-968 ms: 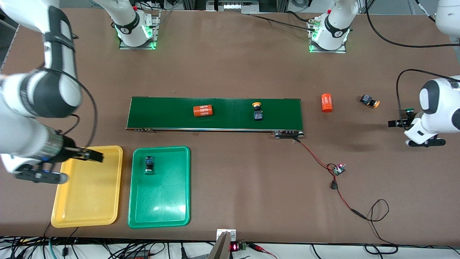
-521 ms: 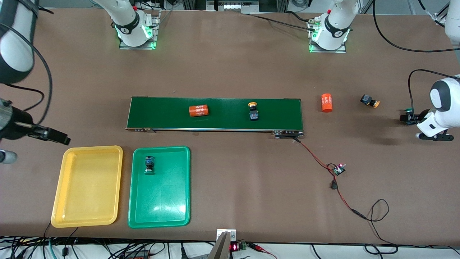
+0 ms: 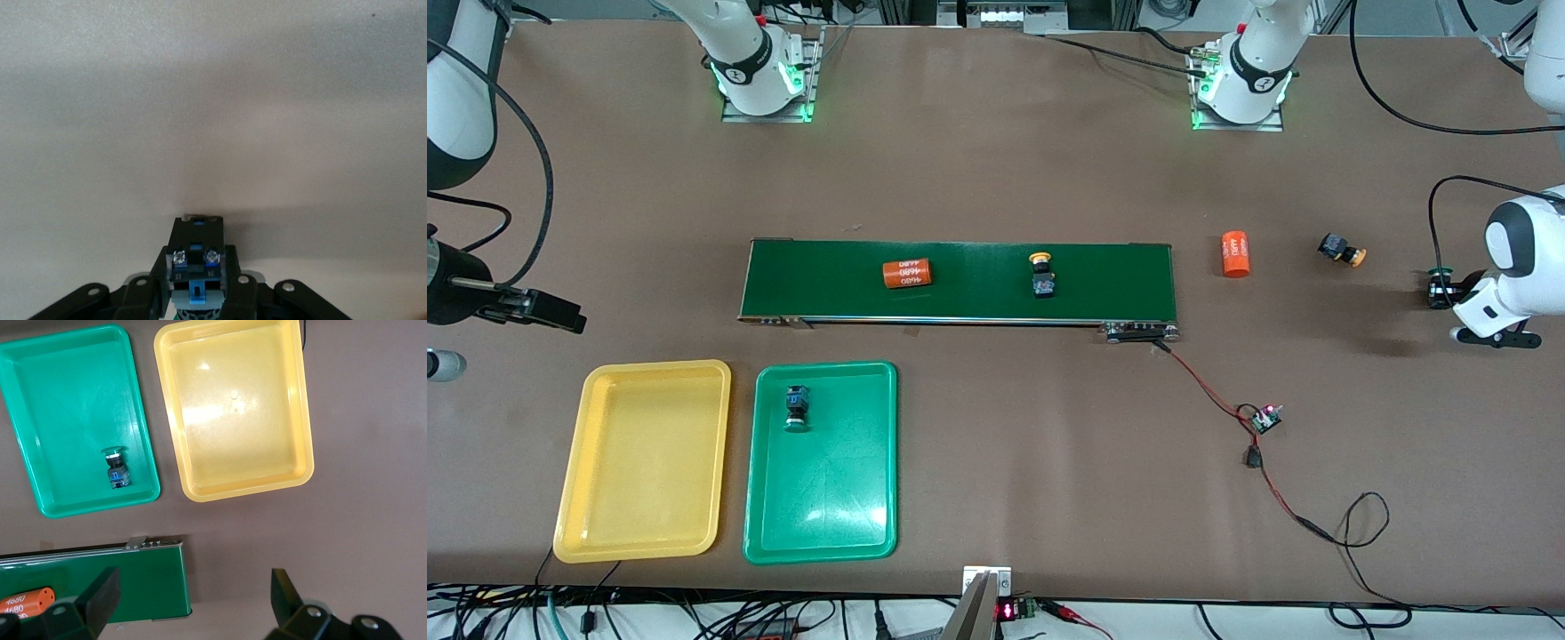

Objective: Sort buttons by color to trays

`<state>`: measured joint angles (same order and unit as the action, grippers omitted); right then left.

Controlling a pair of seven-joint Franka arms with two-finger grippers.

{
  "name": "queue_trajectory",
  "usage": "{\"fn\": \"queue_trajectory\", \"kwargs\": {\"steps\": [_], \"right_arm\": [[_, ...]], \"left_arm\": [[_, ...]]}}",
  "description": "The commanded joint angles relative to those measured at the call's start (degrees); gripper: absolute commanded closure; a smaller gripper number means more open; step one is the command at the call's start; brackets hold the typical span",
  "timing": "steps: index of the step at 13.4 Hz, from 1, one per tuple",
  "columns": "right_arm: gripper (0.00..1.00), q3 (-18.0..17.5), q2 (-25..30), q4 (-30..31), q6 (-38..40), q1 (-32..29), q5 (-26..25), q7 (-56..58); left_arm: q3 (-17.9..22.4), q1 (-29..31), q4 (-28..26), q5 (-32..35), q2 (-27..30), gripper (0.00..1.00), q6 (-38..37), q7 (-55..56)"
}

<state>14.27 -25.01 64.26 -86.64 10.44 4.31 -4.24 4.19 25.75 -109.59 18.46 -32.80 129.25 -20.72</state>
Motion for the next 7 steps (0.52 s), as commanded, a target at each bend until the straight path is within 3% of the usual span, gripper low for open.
{"fn": "queue_trajectory", "kwargs": {"steps": [1, 3, 5, 7], "right_arm": [[0.00, -0.47, 1.02, 2.09, 0.16, 0.63, -0.27, 0.46], [0.00, -0.73, 1.28, 4.45, -0.72, 0.72, 1.83, -0.15], [0.00, -0.82, 3.90, 10.76, -4.83, 0.63, 3.69, -0.42], [0.00, -1.00, 6.81, 17.62, -10.46, 1.50, 3.69, -0.42]], "left_arm": [[-2.15, -1.40, 2.00, 0.00, 4.13, 0.91, -8.01, -0.20], [-6.45, -2.54, 5.51, -3.31, 6.16, 0.91, -16.27, 1.72], [-9.45, -5.43, 7.36, -7.71, 7.74, 0.91, -22.96, 4.45], [-15.23, -7.81, 7.46, -9.23, 8.80, 0.91, -26.15, 5.60]]}}
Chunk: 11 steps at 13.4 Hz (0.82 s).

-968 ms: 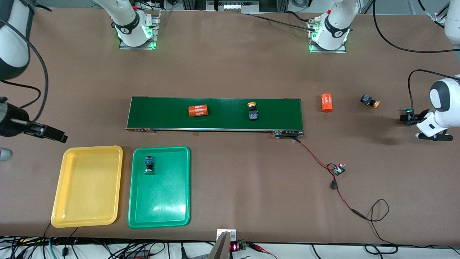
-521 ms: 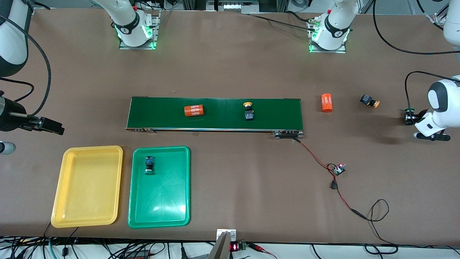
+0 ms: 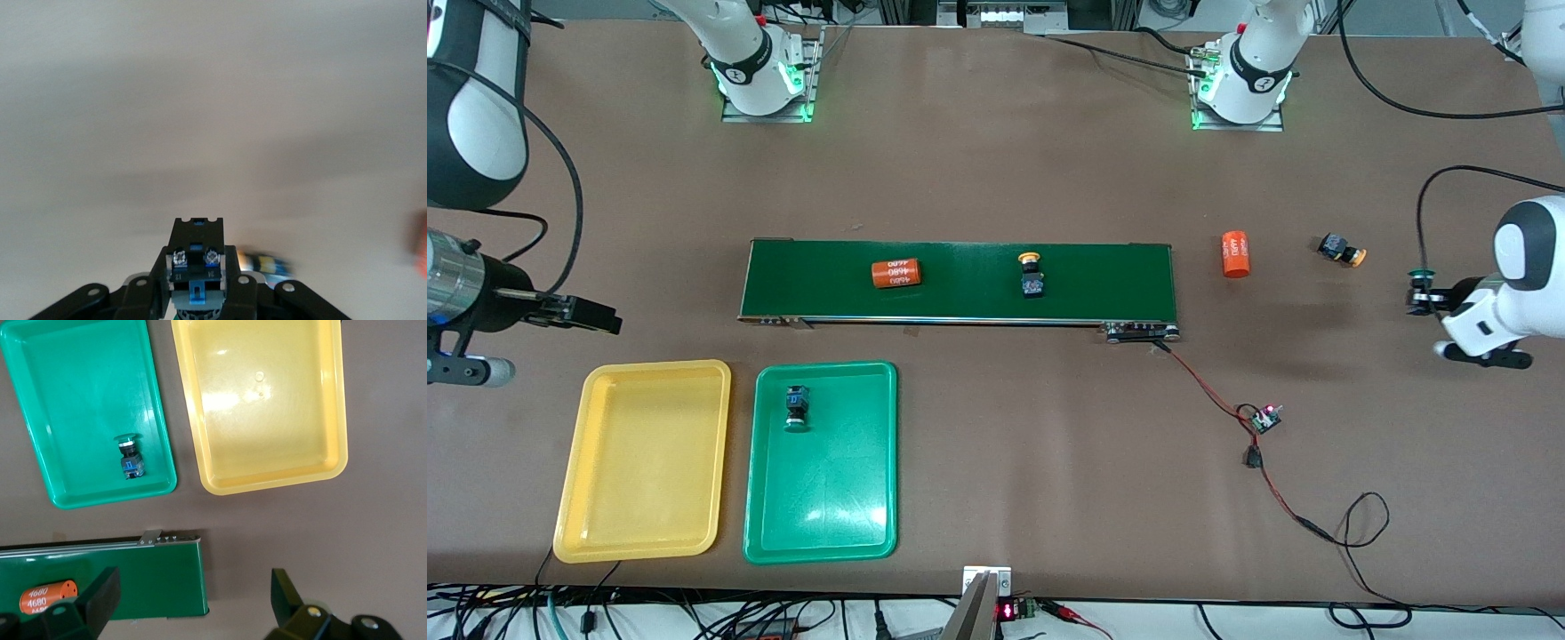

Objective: Sort buttons by color to trays

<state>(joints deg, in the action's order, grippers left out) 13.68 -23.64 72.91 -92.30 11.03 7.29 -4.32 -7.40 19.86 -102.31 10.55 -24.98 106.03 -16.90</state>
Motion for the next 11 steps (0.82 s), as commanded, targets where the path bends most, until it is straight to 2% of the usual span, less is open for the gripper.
{"fn": "queue_trajectory", "kwargs": {"steps": [1, 4, 7, 11], "right_arm": [[0.00, -0.67, 6.23, 10.31, -5.69, 1.97, 0.62, -0.68], [0.00, -0.76, 5.63, 10.24, -5.35, 4.87, 0.71, -5.15], [0.00, -0.76, 4.49, 10.33, -5.44, 7.60, 0.71, -5.61], [0.00, -0.76, 2.99, 10.50, -5.00, 10.33, 0.71, -5.52]], "left_arm": [[-5.94, -2.37, 0.18, -2.46, 0.98, 0.90, -3.28, 4.57], [-10.96, -5.43, 0.09, -10.09, 0.81, 0.89, -3.29, 14.40], [-12.99, -10.35, 0.00, -17.99, -0.42, 0.89, -1.63, 21.27], [-14.65, -18.10, -0.96, -19.25, -2.88, 0.89, 5.22, 26.01]]}}
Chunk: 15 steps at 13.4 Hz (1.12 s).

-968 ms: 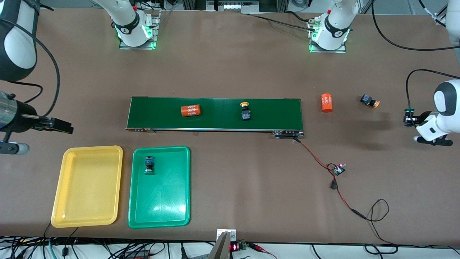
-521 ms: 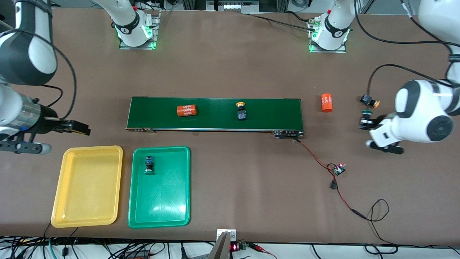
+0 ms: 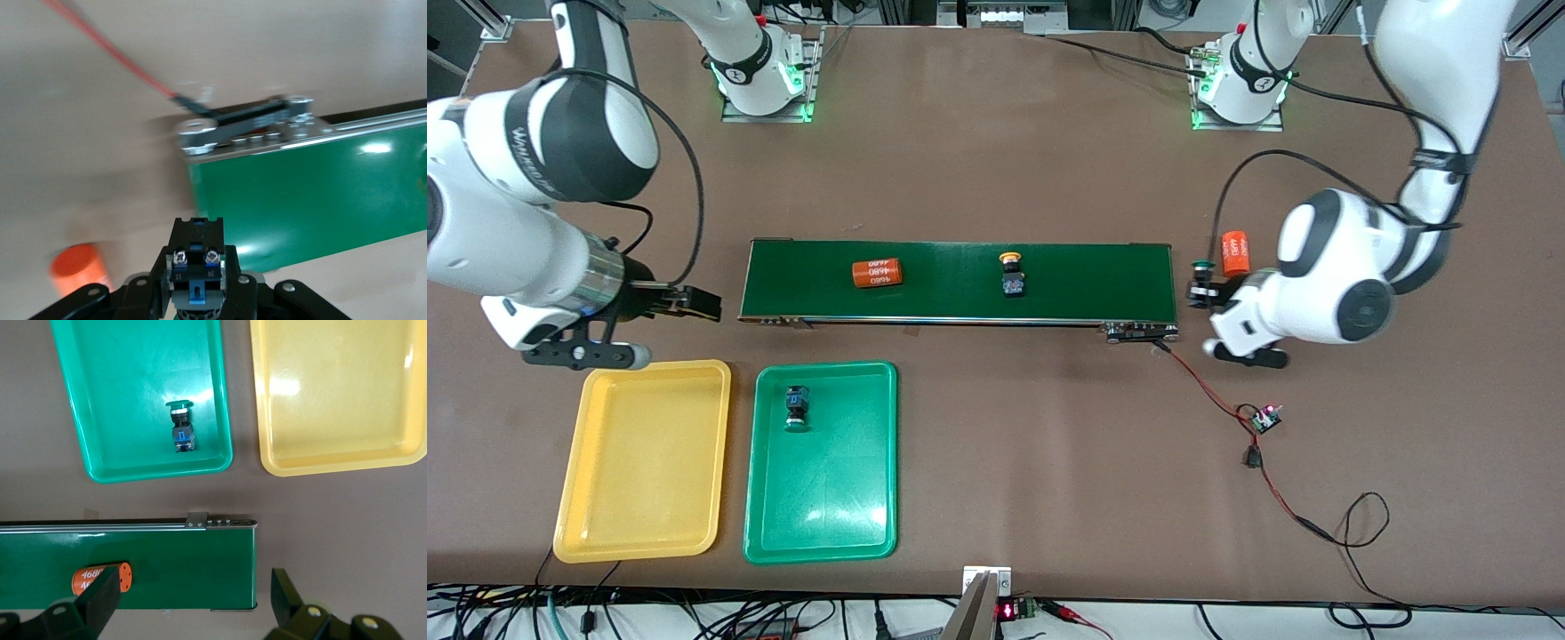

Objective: Sort buttons by color to trays

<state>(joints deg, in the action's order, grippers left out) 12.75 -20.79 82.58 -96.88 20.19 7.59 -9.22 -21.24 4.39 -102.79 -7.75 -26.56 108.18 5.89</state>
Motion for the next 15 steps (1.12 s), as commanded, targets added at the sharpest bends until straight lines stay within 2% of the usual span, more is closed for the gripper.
{"fn": "queue_trajectory", "kwargs": {"steps": [1, 4, 7, 8, 9, 12, 15], "right_arm": [[0.00, 0.17, 0.14, 0.83, 0.02, 1.34, 0.32, -0.62], [0.00, 0.17, -0.56, 0.83, 0.99, 1.60, 0.41, -3.78], [0.00, 0.17, -0.74, 0.83, 0.82, 1.78, 0.32, -3.79], [0.00, 0.17, -0.74, 0.83, 0.82, 2.04, 0.32, -3.79], [0.00, 0.17, -0.74, 0.83, 0.90, 2.22, 0.32, -3.88], [0.00, 0.26, -1.09, 0.83, 0.90, 4.24, -0.39, -5.63], [0.00, 0.26, -1.70, 0.74, 0.12, 6.61, -0.65, -5.72]], "left_arm": [[-2.12, -3.06, -1.00, -0.86, -1.82, 0.89, 4.66, 5.60], [-3.10, -4.47, -3.47, -0.86, -2.96, 0.88, 9.49, 7.73], [-4.59, -4.56, -4.09, -0.95, -3.14, 0.78, 9.68, 8.69], [-4.95, -4.48, -4.09, -0.95, -2.97, 0.03, 9.42, 8.96], [-4.95, -4.48, -4.09, -0.95, -2.62, 0.00, 9.24, 9.05], [-5.04, -3.60, -3.56, -1.03, 0.01, 0.00, 8.63, 8.96], [-4.95, -1.24, -1.19, -3.48, 3.96, 0.00, 2.76, 9.05]]}}
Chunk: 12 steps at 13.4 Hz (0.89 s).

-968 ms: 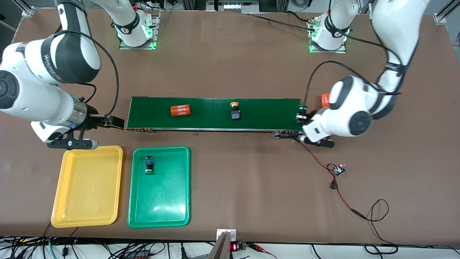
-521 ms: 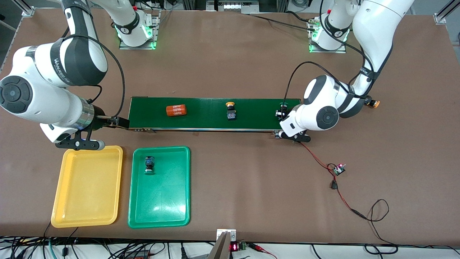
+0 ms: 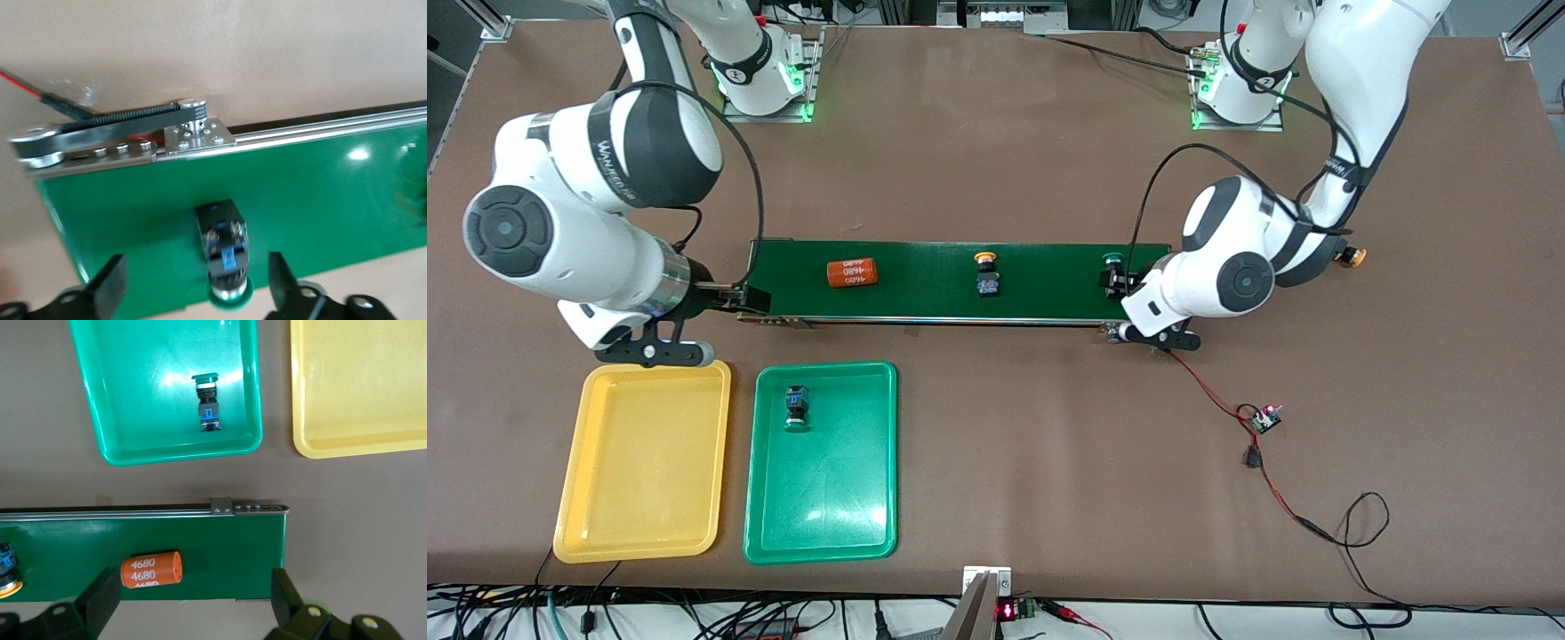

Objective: Sort buttons by color to trays

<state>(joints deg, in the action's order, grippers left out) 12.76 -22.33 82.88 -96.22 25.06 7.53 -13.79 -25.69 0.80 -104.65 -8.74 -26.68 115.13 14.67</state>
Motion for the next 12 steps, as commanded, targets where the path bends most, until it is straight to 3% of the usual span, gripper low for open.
{"fn": "queue_trajectory", "kwargs": {"steps": [1, 4, 9, 12], "right_arm": [[0.00, 0.25, -0.43, 0.44, -0.64, 2.62, -0.50, -1.24], [0.00, 0.16, -1.48, 0.88, -0.73, 6.13, 0.28, -3.78], [0.00, 0.16, -2.01, 5.78, -5.45, 10.09, 4.31, -4.14], [0.00, 0.16, -2.10, 9.31, -11.25, 14.21, 4.59, -9.83]], "left_arm": [[-0.24, 4.02, 1.20, -2.51, 5.22, 0.00, -6.56, 0.10], [6.41, 6.14, 1.03, -0.58, 7.17, 0.00, -10.35, -2.79], [23.02, 7.37, -0.73, 6.87, 5.76, 0.00, -10.54, -3.24], [27.42, 8.78, -2.39, 7.60, 6.72, 0.00, -11.24, -1.06]]}}
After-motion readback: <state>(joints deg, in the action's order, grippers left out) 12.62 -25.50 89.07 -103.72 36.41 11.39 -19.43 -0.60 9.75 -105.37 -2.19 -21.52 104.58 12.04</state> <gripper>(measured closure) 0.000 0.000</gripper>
